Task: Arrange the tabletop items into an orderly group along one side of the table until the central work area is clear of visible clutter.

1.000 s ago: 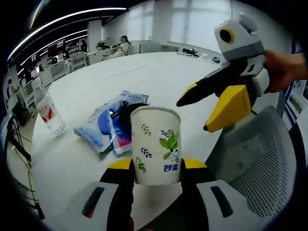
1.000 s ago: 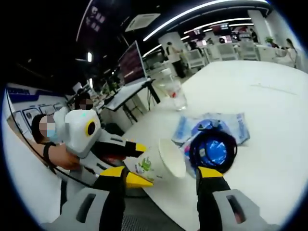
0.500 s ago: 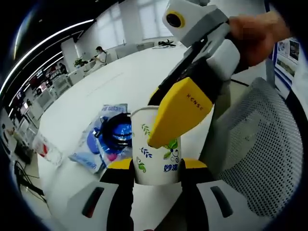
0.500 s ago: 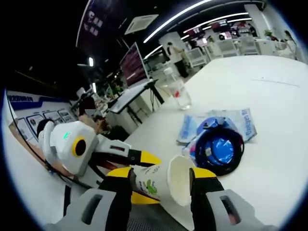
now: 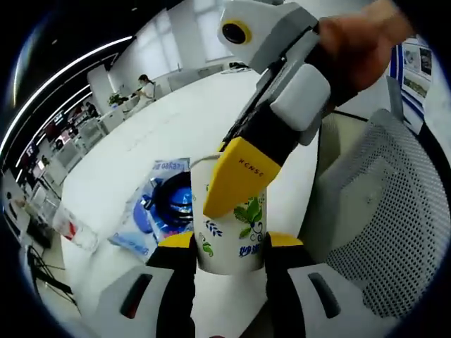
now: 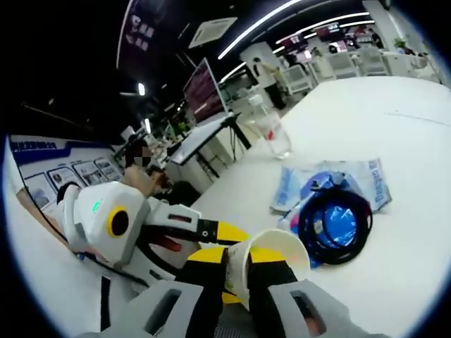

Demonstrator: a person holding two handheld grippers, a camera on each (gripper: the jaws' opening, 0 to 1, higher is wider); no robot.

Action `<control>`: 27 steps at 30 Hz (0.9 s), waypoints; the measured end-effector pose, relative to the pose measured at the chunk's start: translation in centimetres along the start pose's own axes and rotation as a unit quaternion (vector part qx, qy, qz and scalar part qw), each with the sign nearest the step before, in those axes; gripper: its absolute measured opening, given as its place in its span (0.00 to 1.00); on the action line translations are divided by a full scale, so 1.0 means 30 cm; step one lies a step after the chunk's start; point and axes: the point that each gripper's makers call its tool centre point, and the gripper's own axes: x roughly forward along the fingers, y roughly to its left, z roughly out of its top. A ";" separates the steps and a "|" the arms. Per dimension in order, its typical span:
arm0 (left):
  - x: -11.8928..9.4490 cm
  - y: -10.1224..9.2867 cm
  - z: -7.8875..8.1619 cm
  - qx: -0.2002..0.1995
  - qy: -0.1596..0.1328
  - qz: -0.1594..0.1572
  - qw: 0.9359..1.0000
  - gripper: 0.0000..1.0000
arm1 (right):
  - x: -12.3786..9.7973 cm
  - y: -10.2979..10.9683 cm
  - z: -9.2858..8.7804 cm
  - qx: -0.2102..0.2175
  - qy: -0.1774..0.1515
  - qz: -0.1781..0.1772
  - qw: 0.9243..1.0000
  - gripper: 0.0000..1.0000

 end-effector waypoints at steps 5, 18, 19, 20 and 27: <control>-0.009 0.045 -0.012 -0.016 0.002 0.025 1.000 0.37 | 0.042 0.024 0.020 -0.008 0.010 0.017 1.000 0.01; -0.107 0.219 -0.083 -0.175 -0.034 0.121 0.977 0.39 | 0.143 0.009 0.130 -0.035 0.004 0.023 0.999 0.00; -0.116 0.231 -0.089 -0.190 -0.040 0.126 0.973 0.39 | 0.144 0.003 0.149 -0.039 0.000 0.019 0.999 0.00; -0.129 0.256 -0.103 -0.216 -0.050 0.138 0.965 0.39 | 0.146 -0.004 0.161 -0.041 -0.001 0.017 0.999 0.00; -0.226 0.365 -0.188 -0.301 -0.075 0.196 0.930 0.42 | 0.164 -0.034 0.279 -0.061 -0.015 -0.008 0.998 0.00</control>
